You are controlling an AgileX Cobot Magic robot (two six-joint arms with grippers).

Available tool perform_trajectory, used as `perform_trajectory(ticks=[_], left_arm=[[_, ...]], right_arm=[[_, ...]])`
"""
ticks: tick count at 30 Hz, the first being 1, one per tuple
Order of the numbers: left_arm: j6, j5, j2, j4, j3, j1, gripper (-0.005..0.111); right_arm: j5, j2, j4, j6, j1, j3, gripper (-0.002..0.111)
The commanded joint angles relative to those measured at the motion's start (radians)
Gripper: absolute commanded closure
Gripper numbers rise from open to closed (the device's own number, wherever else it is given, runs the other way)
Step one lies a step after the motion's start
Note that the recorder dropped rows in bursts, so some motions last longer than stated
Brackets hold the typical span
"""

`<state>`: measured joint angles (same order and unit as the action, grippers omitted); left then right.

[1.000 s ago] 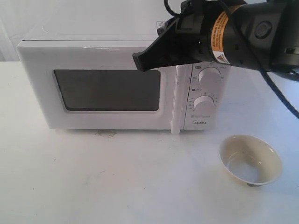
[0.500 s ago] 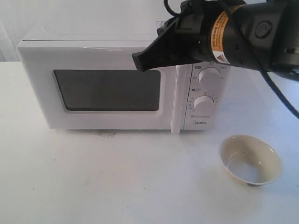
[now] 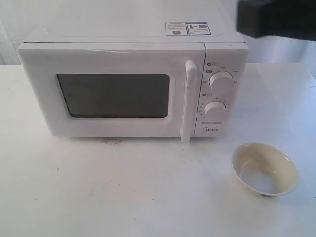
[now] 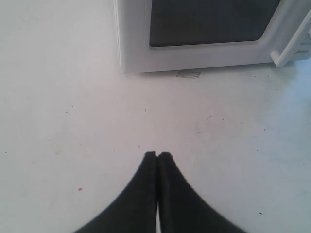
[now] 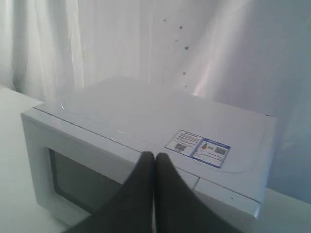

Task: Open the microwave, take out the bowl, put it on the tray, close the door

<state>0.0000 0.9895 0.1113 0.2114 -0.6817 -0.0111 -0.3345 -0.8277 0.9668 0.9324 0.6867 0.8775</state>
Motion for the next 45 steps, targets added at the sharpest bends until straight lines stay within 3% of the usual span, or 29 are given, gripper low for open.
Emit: perform_trajectory(ticks=[1, 5, 9, 14, 20, 28, 31, 38, 45], left_arm=[[0.0, 0.0, -0.006, 0.008, 0.006, -0.002, 0.107], [0.0, 0.0, -0.006, 0.008, 0.006, -0.002, 0.107], [0.0, 0.0, -0.006, 0.008, 0.006, -0.002, 0.107], [0.0, 0.0, -0.006, 0.008, 0.006, -0.002, 0.107], [0.0, 0.0, -0.006, 0.008, 0.006, -0.002, 0.107], [0.0, 0.0, -0.006, 0.008, 0.006, -0.002, 0.107], [0.0, 0.0, -0.006, 0.008, 0.006, -0.002, 0.107], [0.0, 0.0, -0.006, 0.008, 0.006, -0.002, 0.107], [0.0, 0.0, -0.006, 0.008, 0.006, -0.002, 0.107]], right_arm=[[0.014, 0.213, -0.007, -0.005, -0.099, -0.158, 0.108], [0.107, 0.47, -0.007, -0.005, -0.272, -0.342, 0.108], [0.108, 0.681, -0.007, -0.005, -0.351, -0.412, 0.108], [0.081, 0.82, -0.007, -0.009, -0.349, -0.427, 0.108], [0.046, 0.828, -0.063, -0.051, -0.349, -0.455, 0.108], [0.07, 0.828, -0.7, -0.743, -0.349, -0.5, 0.108], [0.125, 0.828, -0.867, -0.911, -0.349, -0.516, 0.108], [0.184, 0.828, -0.897, -0.901, -0.349, -0.577, 0.108], [0.118, 0.828, -0.925, -0.877, -0.349, -0.67, 0.108]])
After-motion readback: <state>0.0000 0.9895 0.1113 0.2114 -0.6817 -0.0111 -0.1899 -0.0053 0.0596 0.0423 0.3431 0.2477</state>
